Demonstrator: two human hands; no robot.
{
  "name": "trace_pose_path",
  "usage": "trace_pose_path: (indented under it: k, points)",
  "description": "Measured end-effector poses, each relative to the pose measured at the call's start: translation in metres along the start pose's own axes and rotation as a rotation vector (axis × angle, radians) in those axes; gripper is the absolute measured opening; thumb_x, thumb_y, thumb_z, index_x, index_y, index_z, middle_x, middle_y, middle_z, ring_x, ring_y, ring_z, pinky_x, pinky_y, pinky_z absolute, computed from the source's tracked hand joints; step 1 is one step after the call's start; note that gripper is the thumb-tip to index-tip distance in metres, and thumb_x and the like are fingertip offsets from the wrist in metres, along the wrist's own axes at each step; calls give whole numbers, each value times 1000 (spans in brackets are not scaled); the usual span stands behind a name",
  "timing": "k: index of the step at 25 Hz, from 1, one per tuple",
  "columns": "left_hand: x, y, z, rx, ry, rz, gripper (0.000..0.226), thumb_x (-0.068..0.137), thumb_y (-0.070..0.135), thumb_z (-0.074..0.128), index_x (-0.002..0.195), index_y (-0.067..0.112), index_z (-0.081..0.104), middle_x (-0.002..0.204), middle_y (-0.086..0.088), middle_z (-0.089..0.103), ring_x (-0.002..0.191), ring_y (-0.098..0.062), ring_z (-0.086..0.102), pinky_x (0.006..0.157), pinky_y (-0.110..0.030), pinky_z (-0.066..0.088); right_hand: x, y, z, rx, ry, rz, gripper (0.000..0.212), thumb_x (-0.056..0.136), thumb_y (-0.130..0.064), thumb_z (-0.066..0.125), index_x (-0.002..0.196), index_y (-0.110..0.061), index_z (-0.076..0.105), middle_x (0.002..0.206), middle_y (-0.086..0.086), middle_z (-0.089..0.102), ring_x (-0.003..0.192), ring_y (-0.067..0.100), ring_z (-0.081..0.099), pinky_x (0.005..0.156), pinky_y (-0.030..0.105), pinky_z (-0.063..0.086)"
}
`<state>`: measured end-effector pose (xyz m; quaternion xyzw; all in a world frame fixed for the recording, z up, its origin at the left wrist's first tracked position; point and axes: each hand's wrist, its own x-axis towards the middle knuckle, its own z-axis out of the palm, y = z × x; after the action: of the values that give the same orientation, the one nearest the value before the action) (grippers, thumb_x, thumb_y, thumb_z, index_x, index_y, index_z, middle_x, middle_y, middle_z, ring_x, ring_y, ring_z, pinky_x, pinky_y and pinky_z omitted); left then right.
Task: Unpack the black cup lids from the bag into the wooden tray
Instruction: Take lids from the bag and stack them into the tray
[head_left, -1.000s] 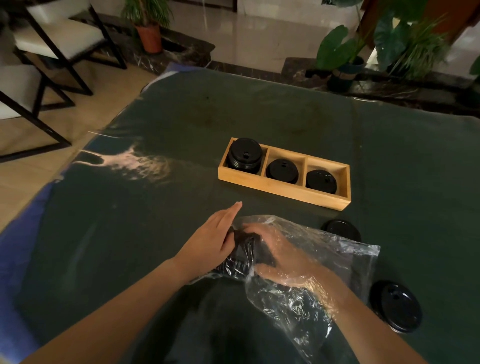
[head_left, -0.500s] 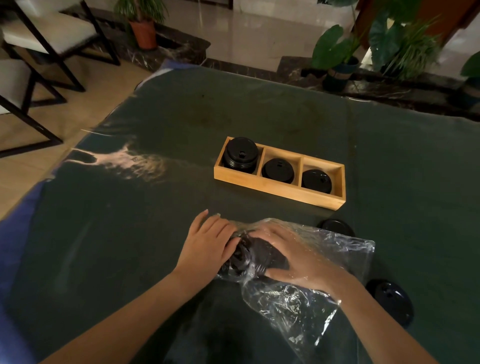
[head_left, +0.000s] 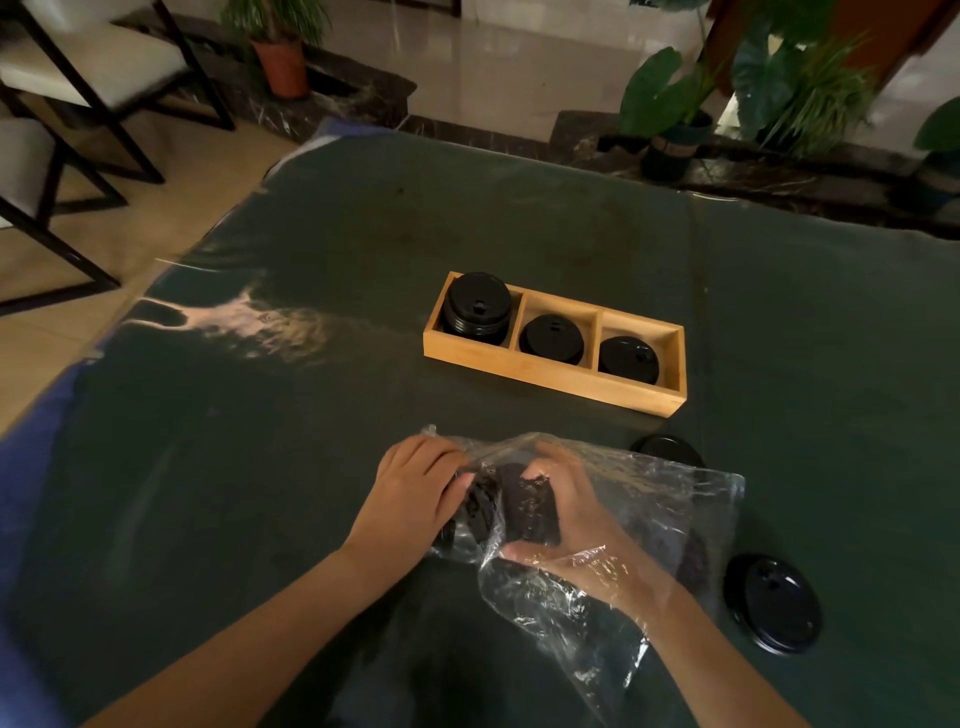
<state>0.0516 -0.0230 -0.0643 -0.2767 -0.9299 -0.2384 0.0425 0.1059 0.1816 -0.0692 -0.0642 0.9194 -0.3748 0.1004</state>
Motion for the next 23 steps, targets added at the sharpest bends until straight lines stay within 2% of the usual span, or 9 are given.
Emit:
trace_pose_path:
  k: [2,4,8,10,12,15,19,21,23]
  points:
    - [0,0,0,-6,-2,-1,37,92,32,37,102,11,65,104,-4,65,103,-22,56,94,-38,42,-2,4,3,22,29,7,77,68,-43,77,126,-23,31,145,-6,21,130,10,27,110,33,33]
    - [0,-1,-1,-1,-4,3,38,92,33,35,102,12,65,104,-3,65,103,-21,56,94,-37,42,-10,14,3,59,29,16,68,75,-39,73,125,-26,29,142,-8,25,127,9,34,109,31,36]
    - [0,-4,-1,-1,-2,25,38,92,33,35,101,12,66,103,-2,64,101,-19,56,93,-34,41,-25,34,0,14,29,22,62,82,-55,55,133,-43,21,149,-10,22,137,2,21,109,9,16]
    - [1,-4,0,-11,-6,23,39,92,33,35,101,11,66,103,-2,64,101,-19,55,92,-35,42,-29,42,2,-20,4,27,66,82,-54,57,131,-54,14,153,-14,14,139,-3,14,113,18,15]
    - [1,-4,0,-22,-5,21,38,92,32,35,101,11,66,103,-2,64,101,-19,55,92,-37,43,-32,45,8,-35,-4,39,82,76,-50,67,128,-62,5,152,-17,9,139,-3,11,114,21,15]
    - [1,-3,0,-19,6,26,37,92,31,36,100,11,66,102,-2,64,100,-19,56,91,-37,44,-28,47,25,-83,124,50,92,68,-43,77,134,-51,13,148,-6,21,135,5,23,111,25,25]
    - [0,-1,0,-18,7,34,36,91,31,37,100,11,66,102,-3,64,100,-20,56,91,-38,44,-13,40,36,58,231,115,83,61,-74,60,132,-38,33,145,-2,30,135,13,32,111,25,30]
    - [0,-1,0,-18,2,30,37,91,31,37,100,10,66,103,-3,65,101,-21,56,91,-40,45,-12,43,41,47,208,82,94,58,-67,68,136,-32,31,146,0,28,133,16,35,111,33,34]
    - [1,-1,0,-16,-2,27,37,91,31,37,100,10,67,103,-3,65,101,-21,57,91,-40,45,-14,47,42,6,199,54,100,58,-60,75,139,-42,17,145,1,27,132,17,35,111,34,33]
